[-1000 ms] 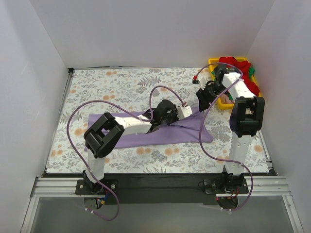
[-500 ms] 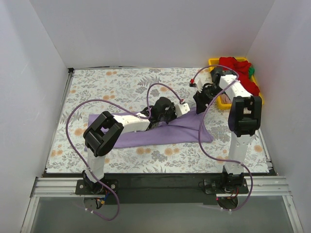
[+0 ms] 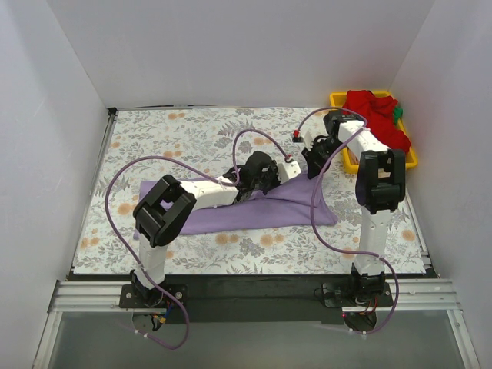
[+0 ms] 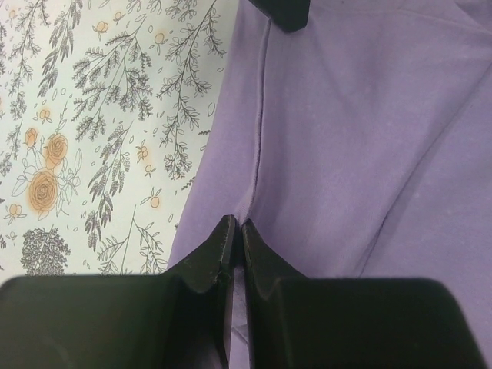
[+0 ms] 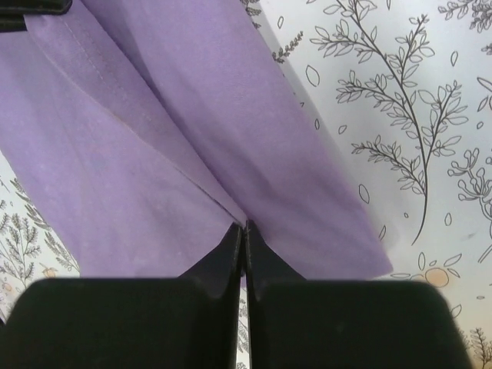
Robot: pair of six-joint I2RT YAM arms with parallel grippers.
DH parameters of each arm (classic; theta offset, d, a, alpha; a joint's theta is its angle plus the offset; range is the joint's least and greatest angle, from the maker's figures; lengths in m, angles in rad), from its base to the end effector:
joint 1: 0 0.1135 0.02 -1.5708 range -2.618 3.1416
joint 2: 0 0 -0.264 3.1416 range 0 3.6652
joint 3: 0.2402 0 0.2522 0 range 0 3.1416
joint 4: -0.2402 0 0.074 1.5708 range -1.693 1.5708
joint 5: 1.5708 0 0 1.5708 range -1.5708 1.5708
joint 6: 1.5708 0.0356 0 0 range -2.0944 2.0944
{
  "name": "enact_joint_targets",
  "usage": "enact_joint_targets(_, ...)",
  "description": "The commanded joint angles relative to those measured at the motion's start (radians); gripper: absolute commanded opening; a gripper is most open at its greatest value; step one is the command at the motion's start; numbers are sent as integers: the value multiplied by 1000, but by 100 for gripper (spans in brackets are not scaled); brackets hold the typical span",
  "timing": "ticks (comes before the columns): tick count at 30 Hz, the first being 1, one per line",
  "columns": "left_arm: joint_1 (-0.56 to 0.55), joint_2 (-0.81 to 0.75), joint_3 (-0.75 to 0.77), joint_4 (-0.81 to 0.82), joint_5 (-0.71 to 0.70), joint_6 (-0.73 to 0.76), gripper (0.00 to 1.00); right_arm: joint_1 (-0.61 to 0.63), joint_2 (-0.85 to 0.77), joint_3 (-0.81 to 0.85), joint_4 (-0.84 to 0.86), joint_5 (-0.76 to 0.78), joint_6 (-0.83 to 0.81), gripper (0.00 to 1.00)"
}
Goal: Fold and stack the t-shirts
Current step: Fold the tshirt
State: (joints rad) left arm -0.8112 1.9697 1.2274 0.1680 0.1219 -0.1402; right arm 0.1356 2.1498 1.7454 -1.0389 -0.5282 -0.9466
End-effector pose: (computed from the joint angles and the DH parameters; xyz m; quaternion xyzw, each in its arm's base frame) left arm 0.2967 -0.3187 0.1760 0.3162 0.8183 -0.2660 0.3995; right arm 0.4202 0.0754 0.1893 -0.5105 0.8172 0.2151 0.1593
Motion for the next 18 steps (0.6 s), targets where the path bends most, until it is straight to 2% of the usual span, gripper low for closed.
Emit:
enact_joint_targets(1,18,-2,43,-38,5,-13,0,-2,-14,20,4,16,2,1)
enact_joint_targets(8,37,-18,15,-67,2,-6,8,-2,-34,8,0,16,3,1)
enact_joint_targets(14,41,-25,0,-76,-4,1,9,-2,-44,0,2,16,3,1)
enact_joint_targets(18,40,-25,1,-90,4,-2,17,-2,-48,-1,0,13,3,1)
